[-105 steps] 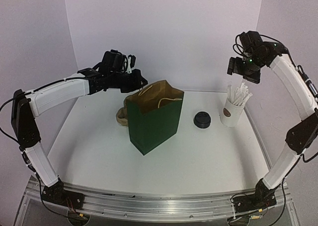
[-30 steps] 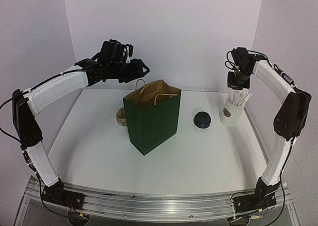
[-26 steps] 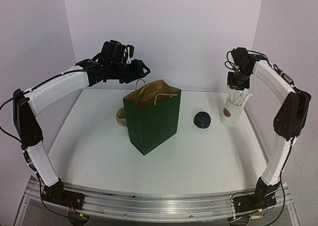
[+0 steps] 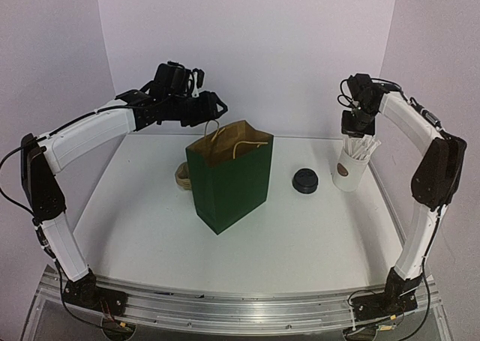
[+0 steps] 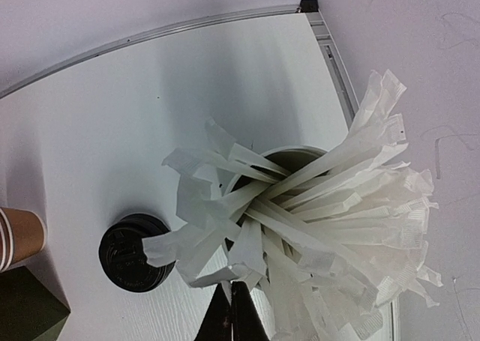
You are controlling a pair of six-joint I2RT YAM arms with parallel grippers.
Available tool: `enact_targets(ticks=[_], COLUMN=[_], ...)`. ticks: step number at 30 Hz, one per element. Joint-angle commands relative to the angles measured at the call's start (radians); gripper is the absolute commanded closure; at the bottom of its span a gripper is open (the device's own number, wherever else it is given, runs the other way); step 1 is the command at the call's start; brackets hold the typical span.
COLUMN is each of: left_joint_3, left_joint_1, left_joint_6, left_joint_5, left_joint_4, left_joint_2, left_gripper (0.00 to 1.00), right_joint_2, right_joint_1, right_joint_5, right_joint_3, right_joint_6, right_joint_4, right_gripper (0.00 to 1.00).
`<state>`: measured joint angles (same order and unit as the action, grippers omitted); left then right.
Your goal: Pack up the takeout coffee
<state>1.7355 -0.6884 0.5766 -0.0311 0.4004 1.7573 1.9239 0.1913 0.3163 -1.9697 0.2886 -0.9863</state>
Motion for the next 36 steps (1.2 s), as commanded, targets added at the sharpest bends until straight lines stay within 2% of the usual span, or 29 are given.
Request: enact_targets(ticks=[1,9,16,21,27,36], left_joint_3=[0.064,0.125,0.121,0.102,0.102,0.127], left_joint_1=[-0.001,-0.001,-0.001,-0.001,0.000,0.001], left_joint_6=[-0.011,-0.030,-0.029,-0.035,-0.058,-0.076], left_joint_5=[-0.006,-0.025,-0.030,-0.004,0.034,0.131], left_joint_4=[-0.029,-0.023,-0.026,-0.029,-0.016,0.041], left_joint_2=[0.004,0.051,0.047,0.022,0.001,-0.012], left_gripper=[0.48,0.48,0.48,0.48,0.48,0.49], right_joint_2=[-0.111,-0.171,-0.189,-0.192,-0.192,-0.229], right_joint_1=[-0.001,-0.002,-0.002,-0.002,-0.002,-0.001], right_joint_5=[-0.008,-0.021,-0.031,-0.056,-0.226,-0.554], right_joint_3=[-0.032,-0.151,-0.262,-0.456,-0.619,-0.553], right_joint_6=[0.001,0.016,0.013,-0.013,-0.007,0.105], right_joint_4=[-0.021,-0.052,-0.085,-0.130,-0.142,0.009], right_gripper=[1.00,1.00,1.00,1.00,1.00,1.00])
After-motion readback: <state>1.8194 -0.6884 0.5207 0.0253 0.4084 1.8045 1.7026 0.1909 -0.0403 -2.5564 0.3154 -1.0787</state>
